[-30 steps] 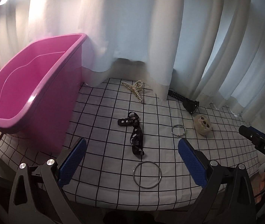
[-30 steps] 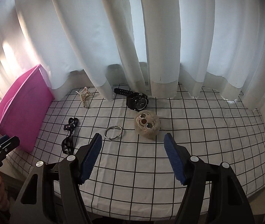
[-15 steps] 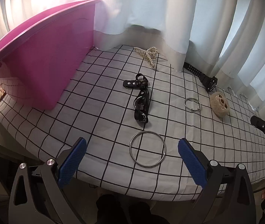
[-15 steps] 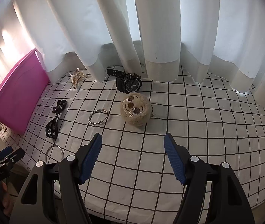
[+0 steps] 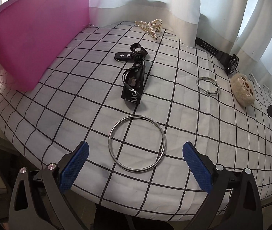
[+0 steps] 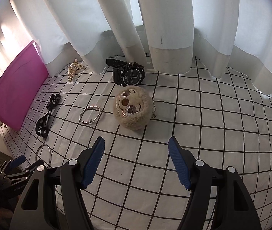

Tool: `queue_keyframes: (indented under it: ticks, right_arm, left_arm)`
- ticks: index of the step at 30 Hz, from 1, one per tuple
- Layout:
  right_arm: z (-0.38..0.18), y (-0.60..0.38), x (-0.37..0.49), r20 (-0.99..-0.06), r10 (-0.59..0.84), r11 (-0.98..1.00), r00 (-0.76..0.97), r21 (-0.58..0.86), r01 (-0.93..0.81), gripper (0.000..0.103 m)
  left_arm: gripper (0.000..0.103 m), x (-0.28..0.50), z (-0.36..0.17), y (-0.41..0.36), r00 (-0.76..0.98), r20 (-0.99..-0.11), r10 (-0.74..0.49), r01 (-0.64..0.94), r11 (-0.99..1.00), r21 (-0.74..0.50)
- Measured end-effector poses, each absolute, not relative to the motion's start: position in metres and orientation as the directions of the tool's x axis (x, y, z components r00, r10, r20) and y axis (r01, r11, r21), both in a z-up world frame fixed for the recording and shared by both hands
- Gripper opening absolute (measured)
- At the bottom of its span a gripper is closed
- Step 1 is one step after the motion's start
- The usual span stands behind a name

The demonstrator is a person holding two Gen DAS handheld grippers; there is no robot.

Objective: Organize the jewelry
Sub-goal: 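Grasp the plush sloth keychain with the right tool while the left tool grasps the large metal ring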

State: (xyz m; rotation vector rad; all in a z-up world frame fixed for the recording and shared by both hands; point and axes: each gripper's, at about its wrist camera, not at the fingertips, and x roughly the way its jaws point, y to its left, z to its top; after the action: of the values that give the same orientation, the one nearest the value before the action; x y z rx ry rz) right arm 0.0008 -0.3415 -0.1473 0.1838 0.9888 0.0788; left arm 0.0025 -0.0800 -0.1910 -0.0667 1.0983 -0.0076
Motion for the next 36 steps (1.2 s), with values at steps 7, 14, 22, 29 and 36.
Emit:
queue_keyframes:
  ticks: [7, 14, 22, 29, 36]
  right_arm:
    - [-0.159, -0.348, 0.013, -0.822, 0.162, 0.98, 0.545, 0.197, 0.006, 0.066]
    - [-0.17, -0.346, 0.038, -0.837, 0.149, 0.987, 0.526, 0.158, -0.029, 0.066]
    - [-0.184, -0.331, 0.065, -0.862, 0.157, 0.986, 0.482, 0.11, -0.125, 0.066]
    - [-0.199, -0.32, 0.088, -0.876, 0.146, 0.985, 0.459, 0.085, -0.15, 0.066]
    - [-0.202, -0.313, 0.094, -0.86, 0.134, 0.986, 0.492, 0.068, -0.149, 0.066]
  left_arm:
    - [0.097, 0.009, -0.213, -0.083, 0.43, -0.903, 0.004, -0.086, 0.996, -0.036]
    - [0.098, 0.01, -0.215, -0.087, 0.46, -0.887, 0.049, -0.109, 0.994, -0.002]
    - [0.098, 0.009, -0.215, -0.086, 0.478, -0.876, 0.063, -0.133, 0.991, -0.001]
    - [0.098, 0.008, -0.215, -0.087, 0.495, -0.866, 0.072, -0.144, 0.99, -0.001]
    - [0.098, 0.004, -0.216, -0.087, 0.531, -0.844, 0.076, -0.143, 0.99, -0.001]
